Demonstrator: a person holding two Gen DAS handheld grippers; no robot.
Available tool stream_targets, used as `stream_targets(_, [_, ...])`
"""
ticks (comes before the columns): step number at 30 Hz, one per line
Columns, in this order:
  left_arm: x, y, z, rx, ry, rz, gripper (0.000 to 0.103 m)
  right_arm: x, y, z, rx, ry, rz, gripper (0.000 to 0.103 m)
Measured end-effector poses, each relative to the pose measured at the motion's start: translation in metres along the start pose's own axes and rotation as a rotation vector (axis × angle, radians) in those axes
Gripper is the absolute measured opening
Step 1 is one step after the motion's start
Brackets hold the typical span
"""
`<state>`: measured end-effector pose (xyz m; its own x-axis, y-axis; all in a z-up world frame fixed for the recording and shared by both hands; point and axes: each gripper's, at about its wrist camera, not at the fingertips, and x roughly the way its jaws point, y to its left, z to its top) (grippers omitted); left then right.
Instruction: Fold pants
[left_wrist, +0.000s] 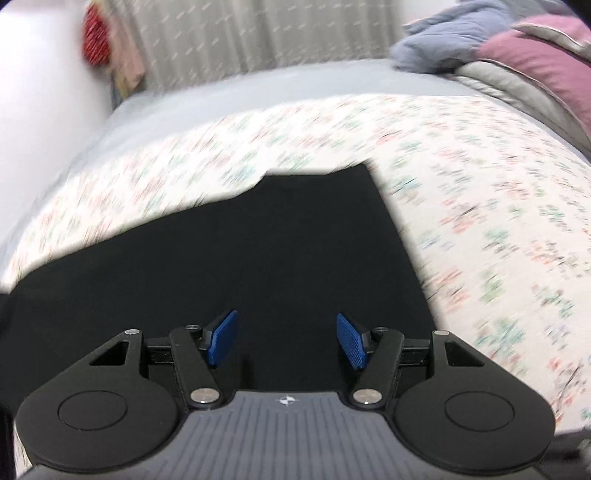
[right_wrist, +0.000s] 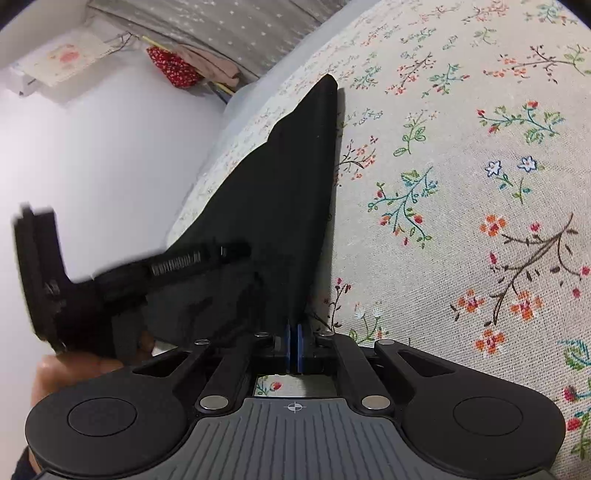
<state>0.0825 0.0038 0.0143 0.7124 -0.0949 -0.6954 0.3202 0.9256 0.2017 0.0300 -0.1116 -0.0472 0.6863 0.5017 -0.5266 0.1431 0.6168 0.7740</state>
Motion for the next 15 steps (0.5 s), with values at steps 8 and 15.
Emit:
stream_targets(8, [0.061,-0.067,0.046,0.058,0.127,-0.027,0.071,0.001,-0.006,-0.005,0.001,-0.027,0.036,0.001])
stream_targets(15, [0.111,-0.068,0.093,-0.054,0.187,-0.014,0.072,0.002,-0.011,-0.006,0.025,-0.032,0.048,0.000])
